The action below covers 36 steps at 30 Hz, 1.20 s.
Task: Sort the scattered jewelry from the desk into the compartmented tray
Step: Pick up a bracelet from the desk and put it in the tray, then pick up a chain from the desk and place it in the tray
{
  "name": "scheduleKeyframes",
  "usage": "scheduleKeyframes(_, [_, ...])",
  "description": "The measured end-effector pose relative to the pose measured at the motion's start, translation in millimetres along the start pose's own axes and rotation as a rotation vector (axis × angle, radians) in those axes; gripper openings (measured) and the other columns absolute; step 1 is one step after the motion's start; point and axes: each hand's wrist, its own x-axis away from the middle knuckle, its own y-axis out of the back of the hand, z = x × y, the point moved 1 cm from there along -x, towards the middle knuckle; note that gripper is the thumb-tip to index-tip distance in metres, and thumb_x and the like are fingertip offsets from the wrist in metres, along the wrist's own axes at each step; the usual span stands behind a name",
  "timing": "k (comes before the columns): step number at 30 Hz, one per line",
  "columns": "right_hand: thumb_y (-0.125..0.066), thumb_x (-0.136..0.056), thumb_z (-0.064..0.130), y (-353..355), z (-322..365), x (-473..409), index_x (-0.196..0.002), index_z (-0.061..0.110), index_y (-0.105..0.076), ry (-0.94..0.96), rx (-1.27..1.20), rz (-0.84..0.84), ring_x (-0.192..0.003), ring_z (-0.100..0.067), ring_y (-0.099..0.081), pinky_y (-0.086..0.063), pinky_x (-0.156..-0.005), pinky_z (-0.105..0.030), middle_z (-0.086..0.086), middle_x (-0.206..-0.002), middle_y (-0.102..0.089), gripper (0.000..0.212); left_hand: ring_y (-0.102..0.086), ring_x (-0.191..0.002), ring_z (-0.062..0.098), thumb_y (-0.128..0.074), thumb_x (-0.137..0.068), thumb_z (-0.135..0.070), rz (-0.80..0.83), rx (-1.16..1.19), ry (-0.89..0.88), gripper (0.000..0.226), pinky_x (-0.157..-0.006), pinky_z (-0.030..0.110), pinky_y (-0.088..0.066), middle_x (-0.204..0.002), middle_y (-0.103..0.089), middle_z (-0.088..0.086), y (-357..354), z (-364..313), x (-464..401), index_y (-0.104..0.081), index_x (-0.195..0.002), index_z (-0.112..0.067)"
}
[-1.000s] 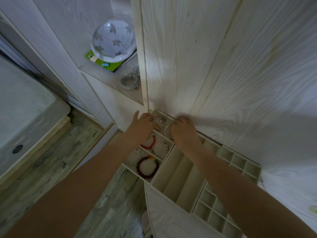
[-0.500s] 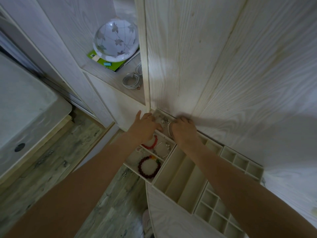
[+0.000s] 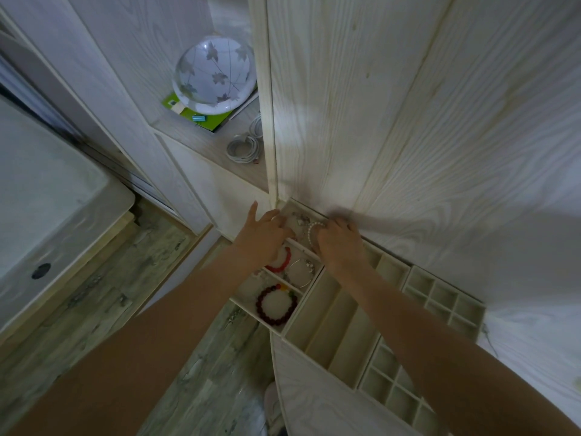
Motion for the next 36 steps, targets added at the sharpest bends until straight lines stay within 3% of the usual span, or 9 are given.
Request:
scheduleKeyframes(7, [-0.053, -0.093, 0.014, 8.1, -2.9, 7.2, -0.11, 0.016, -0.062, -0.021, -0.094, -0.008, -0.116, -0.023, -0.048, -0.034, -0.101, -0.036, -0.004, -0.115, -0.06, 0.019, -0.015, -0.142, 0.021, -0.049, -0.089, -0.006, -0.021, 0.05, 0.027, 0.057, -0.113, 0.054, 0.004, -0.149, -0.03, 0.003, 9.3, -7.0, 7.2, -0.037, -0.14, -0.028])
scheduleKeyframes(10, [-0.048, -0.095, 0.015, 15.1, -10.1, 19.5, -0.123, 0.015, -0.057, -0.053, -0.197, -0.008, -0.121, -0.024, -0.043, -0.033, -0.099, -0.035, -0.007, -0.122, -0.055, 0.029, -0.026, -0.136, 0.022, -0.047, -0.089, -0.009, -0.063, 0.089, 0.051, 0.053, -0.115, 0.048, -0.002, -0.142, -0.04, 0.002, 13.5, -16.0, 9.2, -0.039, -0.138, -0.025])
scheduleKeyframes(13, [-0.045, -0.097, 0.022, 23.4, -22.7, 42.2, -0.131, 0.015, -0.051, -0.079, -0.268, -0.007, -0.122, -0.026, -0.041, -0.033, -0.096, -0.035, -0.008, -0.126, -0.051, 0.035, -0.036, -0.13, 0.023, -0.045, -0.091, -0.014, -0.097, 0.127, 0.087, 0.051, -0.112, 0.042, -0.017, -0.137, -0.046, 0.004, 22.6, -33.2, 8.7, -0.039, -0.141, -0.024])
scheduleKeyframes(16, [-0.043, -0.097, 0.022, 26.6, -42.0, 75.0, -0.125, 0.013, -0.053, -0.128, -0.274, -0.011, -0.117, -0.028, -0.043, -0.036, -0.09, -0.035, -0.008, -0.121, -0.052, 0.031, -0.05, -0.118, 0.026, -0.044, -0.094, -0.018, -0.116, 0.174, 0.11, 0.037, -0.098, 0.038, -0.037, -0.128, -0.055, 0.007, 37.1, -60.9, 9.0, -0.05, -0.13, -0.016])
scheduleKeyframes(19, [-0.042, -0.096, 0.021, 22.7, -70.6, 116.1, -0.12, 0.012, -0.056, -0.239, -0.319, -0.041, -0.114, -0.028, -0.046, -0.037, -0.088, -0.034, -0.008, -0.117, -0.054, 0.03, -0.056, -0.11, 0.027, -0.044, -0.093, -0.019, -0.225, 0.244, 0.079, 0.03, -0.094, 0.038, -0.043, -0.118, -0.061, 0.008, 44.7, -104.2, 12.2, -0.059, -0.118, -0.015])
scheduleKeyframes(28, [-0.043, -0.098, 0.019, -22.8, -171.5, 244.7, -0.132, 0.014, -0.05, -0.572, -0.477, 0.0, -0.121, -0.026, -0.043, -0.039, -0.096, -0.036, -0.008, -0.127, -0.051, 0.035, -0.046, -0.119, 0.024, -0.04, -0.096, -0.021, -0.369, 0.278, -0.252, 0.03, -0.098, 0.034, -0.029, -0.124, -0.055, 0.003, 43.4, -278.1, 24.5, -0.055, -0.121, -0.016])
scheduleKeyframes(32, [-0.047, -0.097, 0.017, -45.3, -210.7, 284.3, -0.135, 0.016, -0.047, -0.651, -0.532, 0.054, -0.125, -0.024, -0.04, -0.039, -0.098, -0.035, -0.01, -0.131, -0.048, 0.038, -0.028, -0.136, 0.019, -0.04, -0.095, -0.014, -0.208, 0.21, -0.409, 0.044, -0.111, 0.032, -0.013, -0.146, -0.037, 0.003, 26.7, -336.3, 10.4, -0.042, -0.139, -0.016])
scheduleKeyframes(34, [-0.051, -0.094, 0.017, -55.0, -221.5, 293.0, -0.133, 0.014, -0.048, -0.661, -0.567, 0.087, -0.124, -0.025, -0.039, -0.039, -0.096, -0.033, -0.011, -0.13, -0.045, 0.039, -0.014, -0.143, 0.019, -0.035, -0.097, -0.015, -0.124, 0.073, -0.393, 0.048, -0.115, 0.037, -0.005, -0.155, -0.02, 0.002, 17.7, -351.2, 0.4, -0.031, -0.145, -0.016])
scheduleKeyframes(36, [-0.056, -0.091, 0.016, -63.6, -230.1, 299.5, -0.129, 0.012, -0.049, -0.673, -0.598, 0.107, -0.12, -0.027, -0.041, -0.041, -0.092, -0.033, -0.013, -0.127, -0.043, 0.038, -0.011, -0.145, 0.021, -0.036, -0.098, -0.018, -0.092, -0.029, -0.355, 0.046, -0.115, 0.044, -0.006, -0.156, -0.018, 0.004, 9.4, -360.5, -8.0, -0.032, -0.144, -0.012])
